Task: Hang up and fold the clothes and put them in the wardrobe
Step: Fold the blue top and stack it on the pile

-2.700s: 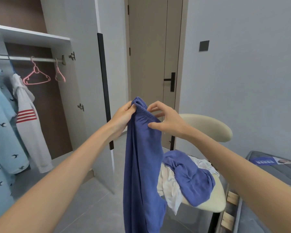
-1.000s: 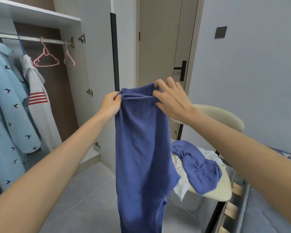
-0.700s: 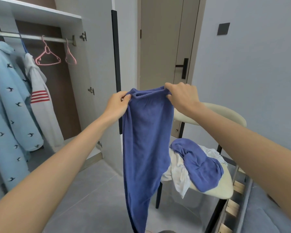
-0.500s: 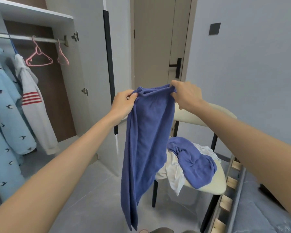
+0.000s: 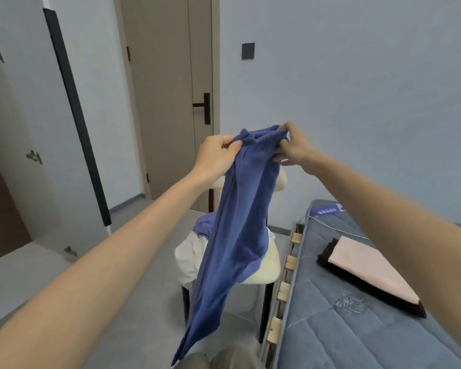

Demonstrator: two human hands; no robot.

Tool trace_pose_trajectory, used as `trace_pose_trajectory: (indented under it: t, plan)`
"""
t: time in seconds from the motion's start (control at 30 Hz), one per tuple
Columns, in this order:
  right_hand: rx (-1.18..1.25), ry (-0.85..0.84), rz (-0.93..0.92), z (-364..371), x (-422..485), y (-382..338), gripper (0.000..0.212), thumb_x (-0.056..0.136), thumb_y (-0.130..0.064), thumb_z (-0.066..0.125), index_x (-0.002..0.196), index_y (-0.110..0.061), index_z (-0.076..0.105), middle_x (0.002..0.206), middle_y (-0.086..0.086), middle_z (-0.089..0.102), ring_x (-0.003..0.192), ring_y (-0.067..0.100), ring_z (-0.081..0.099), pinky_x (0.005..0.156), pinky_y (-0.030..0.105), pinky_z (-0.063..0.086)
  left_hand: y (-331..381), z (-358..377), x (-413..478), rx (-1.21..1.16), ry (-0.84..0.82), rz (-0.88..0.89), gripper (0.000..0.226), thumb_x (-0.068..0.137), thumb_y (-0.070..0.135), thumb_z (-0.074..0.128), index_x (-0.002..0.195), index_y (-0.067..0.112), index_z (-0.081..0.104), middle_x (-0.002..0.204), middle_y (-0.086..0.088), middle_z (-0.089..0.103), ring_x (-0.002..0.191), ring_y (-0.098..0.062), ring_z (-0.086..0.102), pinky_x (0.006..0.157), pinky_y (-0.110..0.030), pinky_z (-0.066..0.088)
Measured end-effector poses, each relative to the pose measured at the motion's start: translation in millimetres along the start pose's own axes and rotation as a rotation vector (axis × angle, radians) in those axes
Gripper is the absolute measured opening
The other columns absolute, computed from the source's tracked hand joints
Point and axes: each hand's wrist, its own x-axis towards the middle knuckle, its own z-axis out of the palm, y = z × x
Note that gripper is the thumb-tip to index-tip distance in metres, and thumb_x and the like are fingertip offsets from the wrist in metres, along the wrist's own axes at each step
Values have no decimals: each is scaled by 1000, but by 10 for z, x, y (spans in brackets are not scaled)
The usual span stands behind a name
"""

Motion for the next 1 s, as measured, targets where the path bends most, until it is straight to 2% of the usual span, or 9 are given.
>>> trace_pose_trajectory:
  t: [0.13,0.23,0.37,0.43,0.57,0.7,0.8,0.93,1.0]
  plan:
    - [116,30,127,-538,-192,352,19,94,-7,35,106,-21,38,104,5,61,94,25,61,84,46,49,333,592,-93,-128,-96,-26,22,98,18,50,107,12,69,102,-6,70,94,-22,65,81,-47,57]
    - [234,82,170,-926,-376,543,18,95,-8,38,92,-26,42,108,5,62,90,23,62,76,42,50,580,1017,-207,-216,-179,-22,21,98,17,50,109,13,68,104,-6,70,98,-21,66,78,-41,59]
    - [428,142,226,-1438,-652,767,23,97,-19,41,119,-16,49,121,7,64,106,29,63,91,48,48,942,1596,-402,-320,-303,-16,21,99,16,51,112,11,66,104,-9,70,96,-22,67,77,-41,59]
    - [469,199,258,-1698,-806,910,23,100,-21,36,115,-14,53,115,7,67,105,28,63,97,50,45,1112,1893,-510,-359,-340,-16,21,98,15,52,111,9,67,105,-12,70,96,-22,66,80,-45,58]
    - [544,329,308,-2211,-1196,1228,32,98,-20,35,80,-21,62,85,0,72,84,21,65,75,37,53,1413,2481,-767,-449,-417,-58,22,98,12,52,111,1,66,103,-16,68,90,-21,63,86,-48,55]
    - [585,461,313,-2715,-1643,1523,29,98,-18,41,78,-22,63,78,0,73,69,19,69,55,30,54,1720,3046,-1025,-532,-471,-103,16,97,11,53,102,3,66,97,-13,67,90,-22,62,90,-50,53]
    - [589,541,305,-3101,-1987,1702,22,91,-11,48,73,-17,60,66,3,70,56,19,67,54,27,53,1974,3468,-1242,-582,-538,-112,11,96,11,54,91,10,64,87,-8,65,84,-19,61,88,-46,54]
    - [595,584,274,-3573,-2554,1854,50,89,-6,45,43,-17,60,50,-1,61,44,13,60,46,19,48,2311,3984,-1584,-646,-643,-114,13,96,12,55,88,9,64,80,-6,64,80,-18,60,87,-42,53]
    - [624,637,265,-3768,-2844,1922,49,89,-4,46,44,-16,62,53,3,63,46,15,62,46,22,50,2452,4198,-1778,-680,-683,-123,12,96,12,54,89,8,64,75,-2,62,74,-15,58,83,-40,52]
